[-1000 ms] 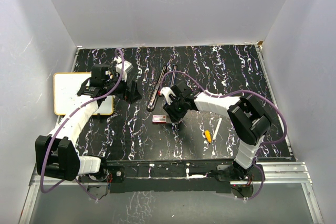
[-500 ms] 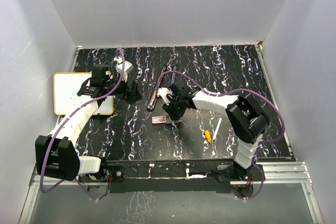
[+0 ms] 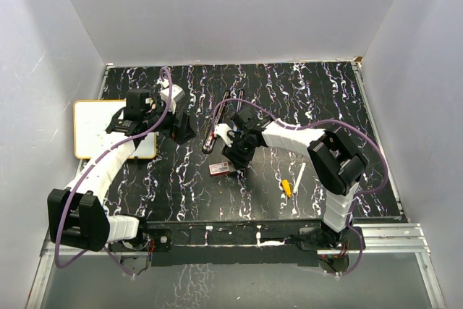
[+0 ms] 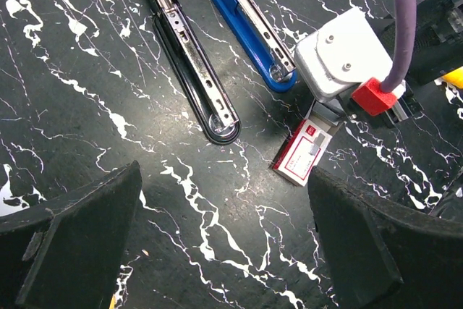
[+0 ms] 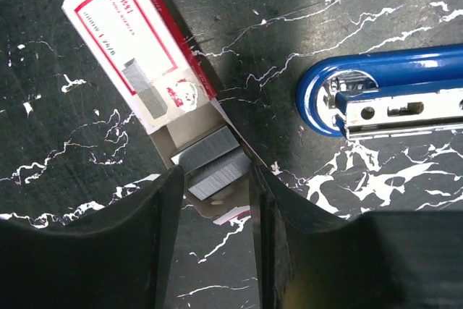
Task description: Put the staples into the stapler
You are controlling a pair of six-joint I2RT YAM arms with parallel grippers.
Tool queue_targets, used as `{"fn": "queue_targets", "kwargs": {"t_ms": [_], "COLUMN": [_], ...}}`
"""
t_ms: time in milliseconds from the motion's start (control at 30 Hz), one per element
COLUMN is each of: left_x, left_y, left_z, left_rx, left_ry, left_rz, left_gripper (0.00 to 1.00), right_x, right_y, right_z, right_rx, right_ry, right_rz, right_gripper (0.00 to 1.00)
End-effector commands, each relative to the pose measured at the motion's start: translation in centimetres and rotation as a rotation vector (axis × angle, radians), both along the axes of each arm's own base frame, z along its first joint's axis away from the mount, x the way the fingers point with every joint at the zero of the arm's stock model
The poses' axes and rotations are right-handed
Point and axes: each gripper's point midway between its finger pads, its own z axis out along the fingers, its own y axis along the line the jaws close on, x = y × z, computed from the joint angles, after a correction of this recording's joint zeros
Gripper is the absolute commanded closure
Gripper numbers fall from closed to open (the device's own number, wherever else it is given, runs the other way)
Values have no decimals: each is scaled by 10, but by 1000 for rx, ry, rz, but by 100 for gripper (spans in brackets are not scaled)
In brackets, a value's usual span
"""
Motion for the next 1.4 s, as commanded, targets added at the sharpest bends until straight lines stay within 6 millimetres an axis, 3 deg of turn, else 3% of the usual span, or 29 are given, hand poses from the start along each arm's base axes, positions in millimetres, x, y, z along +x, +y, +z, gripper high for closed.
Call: {"fn": "queue_targets", "kwargs": {"t_ms": [0, 267, 567, 900, 1167, 1367], "left_x": [-9, -9, -9, -10, -10, -10], "left_y": [-5, -7, -8, -9, -9, -9], "left_z": [12, 12, 13, 13, 12, 13], "left_rx": [-20, -24, -28, -27, -25, -25], "left_ry": [-34, -29, -27, -29, -27, -29], "left_rz": [-41, -50, -53, -57, -61, -61], "left_gripper": [3, 3, 3, 3, 3, 3], "right_x": [12, 24, 16, 29, 33, 23], "right_y": [7, -2, 2, -3, -13, -11], "right_z": [11, 9, 14, 20, 14, 6], "right_rx": [20, -16, 8, -30, -80, -74], "right_ry": [-20, -69, -44, -102, -116, -71], "right_rz": [-80, -185, -148, -150, -234, -261], "right_gripper": [55, 59, 62, 65, 60, 57]}}
